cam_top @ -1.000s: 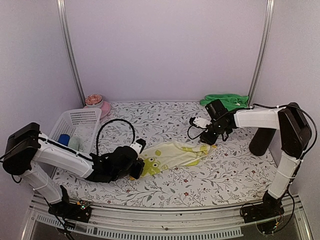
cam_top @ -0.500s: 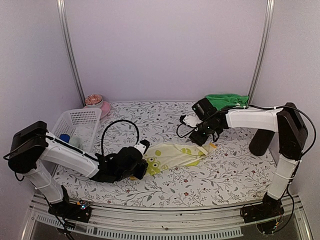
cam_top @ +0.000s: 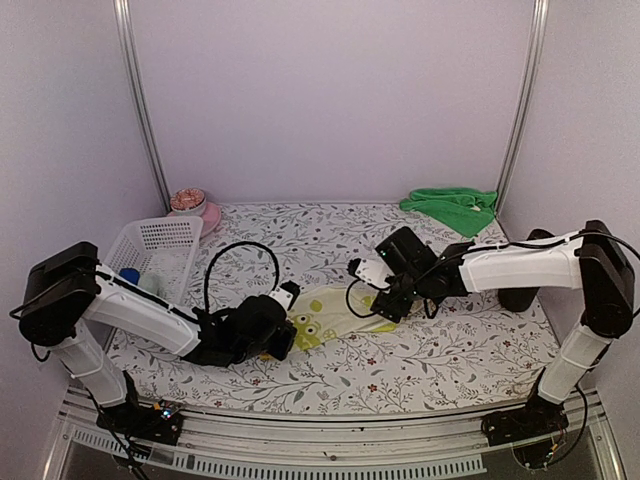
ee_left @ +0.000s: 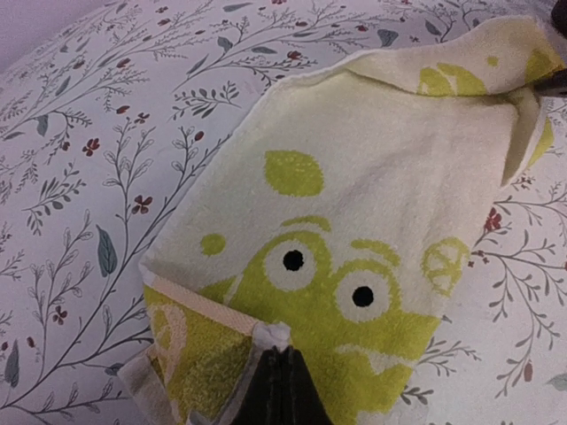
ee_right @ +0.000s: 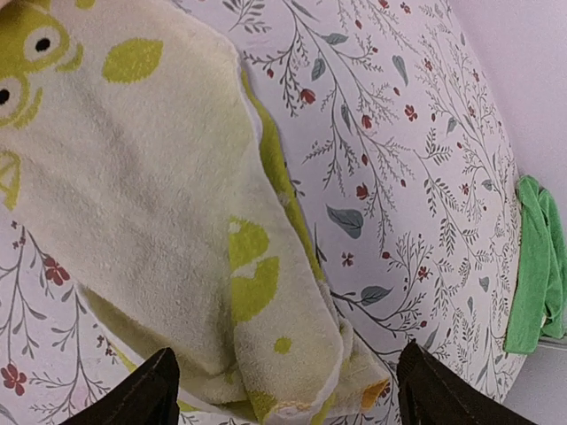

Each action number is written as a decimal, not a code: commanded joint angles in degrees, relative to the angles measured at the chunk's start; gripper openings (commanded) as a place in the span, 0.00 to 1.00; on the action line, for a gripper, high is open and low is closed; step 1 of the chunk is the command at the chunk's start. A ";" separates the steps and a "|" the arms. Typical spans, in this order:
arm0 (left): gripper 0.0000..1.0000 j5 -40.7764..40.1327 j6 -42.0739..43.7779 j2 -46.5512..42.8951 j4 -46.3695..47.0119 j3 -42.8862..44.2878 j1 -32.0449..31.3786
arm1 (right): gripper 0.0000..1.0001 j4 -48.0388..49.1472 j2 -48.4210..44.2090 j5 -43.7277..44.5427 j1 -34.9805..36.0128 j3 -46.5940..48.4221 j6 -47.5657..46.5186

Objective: Roll the towels
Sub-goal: Flatten out the towel at the center of the board.

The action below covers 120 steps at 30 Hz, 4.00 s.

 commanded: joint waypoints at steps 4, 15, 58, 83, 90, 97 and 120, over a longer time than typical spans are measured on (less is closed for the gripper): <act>0.00 -0.35 -0.77 0.95 1.95 0.75 -0.76 | 0.85 12.03 -3.12 13.09 0.92 -9.50 -5.29; 0.00 0.31 -1.18 3.27 2.96 1.22 -0.79 | 0.54 21.06 -5.24 17.57 1.00 -13.48 -8.49; 0.00 -2.85 -1.88 3.01 -0.02 2.51 -0.60 | 0.02 13.61 -10.79 11.67 0.76 -14.69 -3.17; 0.00 6.32 2.76 -22.44 8.58 -6.99 5.61 | 0.35 4.84 -13.55 -19.06 -16.83 -2.57 0.65; 0.00 6.93 -1.24 -16.77 11.27 -8.30 4.54 | 0.58 -9.40 4.34 -14.66 -17.63 18.80 0.46; 0.00 5.78 -4.89 -13.24 12.36 -9.21 4.17 | 0.70 -21.41 21.61 -19.46 -19.58 37.24 1.04; 0.00 2.97 -8.25 -8.95 13.16 -9.96 0.42 | 0.63 -35.57 45.51 -17.54 -22.18 61.71 -0.98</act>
